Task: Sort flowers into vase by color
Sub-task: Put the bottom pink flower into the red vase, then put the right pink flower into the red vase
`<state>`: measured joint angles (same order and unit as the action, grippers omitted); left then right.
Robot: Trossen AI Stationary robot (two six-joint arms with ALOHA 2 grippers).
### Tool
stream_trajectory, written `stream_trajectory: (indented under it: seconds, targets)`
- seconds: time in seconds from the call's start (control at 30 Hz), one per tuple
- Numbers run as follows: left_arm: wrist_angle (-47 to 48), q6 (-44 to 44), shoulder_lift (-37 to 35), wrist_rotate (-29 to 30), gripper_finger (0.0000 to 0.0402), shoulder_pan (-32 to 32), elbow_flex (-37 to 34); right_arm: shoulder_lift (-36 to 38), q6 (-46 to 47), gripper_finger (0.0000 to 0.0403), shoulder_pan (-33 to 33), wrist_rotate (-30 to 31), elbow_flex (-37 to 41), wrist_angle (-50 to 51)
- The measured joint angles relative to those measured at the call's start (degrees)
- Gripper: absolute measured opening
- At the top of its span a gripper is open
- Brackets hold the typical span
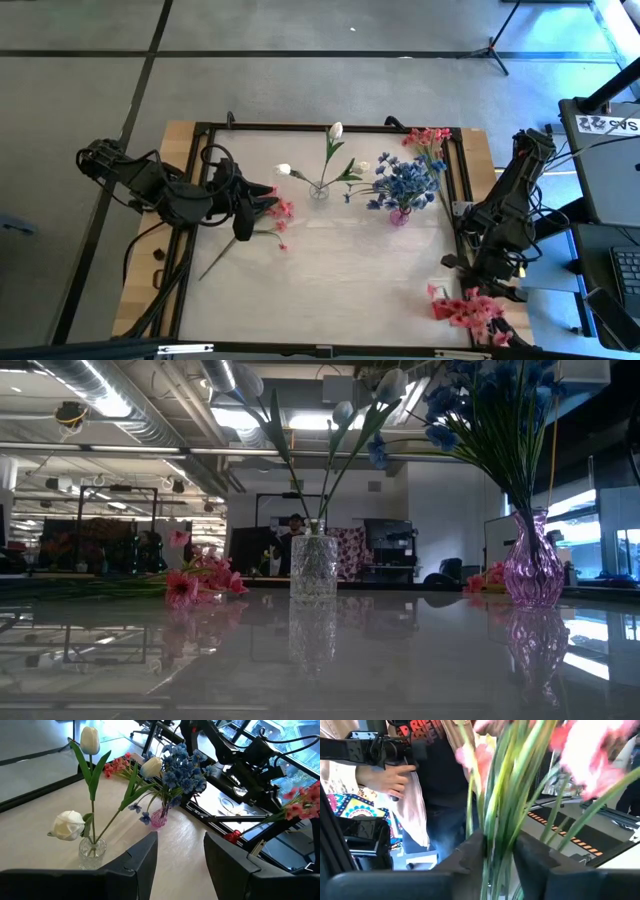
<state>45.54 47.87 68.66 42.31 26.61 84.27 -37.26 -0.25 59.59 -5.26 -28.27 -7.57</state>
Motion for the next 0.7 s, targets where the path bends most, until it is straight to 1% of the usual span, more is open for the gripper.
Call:
stream_trajectory:
  seconds: [0.1,0.2,0.27,0.37,0.5,0.6,0.7]
  targets:
    - [0.0,0.0,0.0,0.0,0.0156,0.0,0.0,0.0,0.0,0.0128,0.0,0.2,0.0,0.0]
    - [0.0,0.0,0.0,0.0,0.0156,0.0,0.0,0.0,2.1,0.0167,0.0,0.2,-0.3,1.4]
    - [0.0,-0.1,0.0,0.0,0.0156,0.0,0.0,0.0,3.5,0.0191,0.0,-0.1,-2.2,6.2]
    - [0.5,-0.4,0.0,0.0,0.0156,0.0,0.0,0.0,4.4,0.0218,0.0,-1.0,-7.2,16.5]
    - [1.6,-0.4,0.0,0.0,0.0156,0.0,0.0,0.0,7.5,0.0233,0.0,0.0,-14.6,31.8]
    - [2.0,-0.5,0.0,0.0,0.0156,0.0,0.0,0.0,10.9,0.0232,0.0,1.0,-19.8,42.1]
    - [2.7,-0.5,0.0,0.0,0.0156,0.0,0.0,0.0,12.7,0.0226,0.0,2.9,-24.5,49.7]
